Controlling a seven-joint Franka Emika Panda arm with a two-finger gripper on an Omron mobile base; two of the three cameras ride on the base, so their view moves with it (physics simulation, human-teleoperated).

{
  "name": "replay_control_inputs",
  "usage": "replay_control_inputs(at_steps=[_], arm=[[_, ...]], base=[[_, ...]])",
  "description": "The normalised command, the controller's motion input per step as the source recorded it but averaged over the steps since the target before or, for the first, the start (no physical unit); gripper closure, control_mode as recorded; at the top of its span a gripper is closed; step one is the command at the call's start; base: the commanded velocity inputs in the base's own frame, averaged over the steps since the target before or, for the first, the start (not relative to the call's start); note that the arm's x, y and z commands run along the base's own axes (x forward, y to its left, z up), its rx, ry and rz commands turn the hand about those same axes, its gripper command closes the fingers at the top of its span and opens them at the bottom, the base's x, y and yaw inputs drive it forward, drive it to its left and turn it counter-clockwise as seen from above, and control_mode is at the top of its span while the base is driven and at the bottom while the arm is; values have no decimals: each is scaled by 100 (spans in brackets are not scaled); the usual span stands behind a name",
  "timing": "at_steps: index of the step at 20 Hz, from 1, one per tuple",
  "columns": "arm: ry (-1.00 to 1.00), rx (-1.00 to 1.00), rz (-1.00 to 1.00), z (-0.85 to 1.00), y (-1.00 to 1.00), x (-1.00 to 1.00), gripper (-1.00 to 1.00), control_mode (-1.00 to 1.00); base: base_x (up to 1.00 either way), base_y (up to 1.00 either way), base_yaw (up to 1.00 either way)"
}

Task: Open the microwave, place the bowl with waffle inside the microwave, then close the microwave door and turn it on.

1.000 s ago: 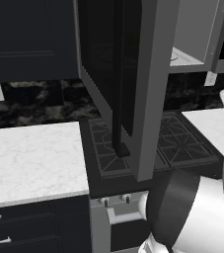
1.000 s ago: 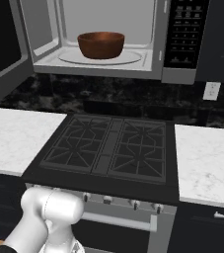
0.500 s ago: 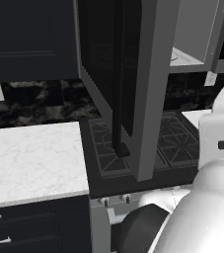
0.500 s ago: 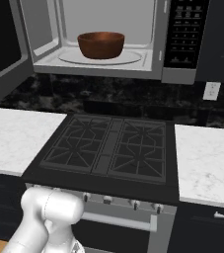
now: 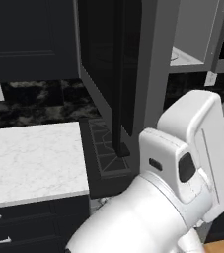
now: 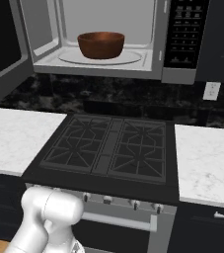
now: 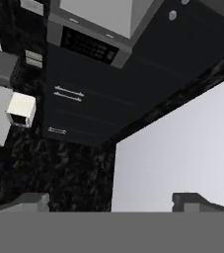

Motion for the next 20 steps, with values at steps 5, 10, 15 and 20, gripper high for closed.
replay_control_inputs(at_steps=[5, 10, 15, 20], arm=[[-25, 0, -12, 0, 44, -83, -100, -100], [-6, 0, -18, 0, 43, -53, -100, -100], [5, 0, -19, 0, 40, -2, -100, -100], [5, 0, -16, -10, 52, 14, -100, -100]], base=[[0, 0, 0], [0, 0, 0], [0, 0, 0], [0, 0, 0]])
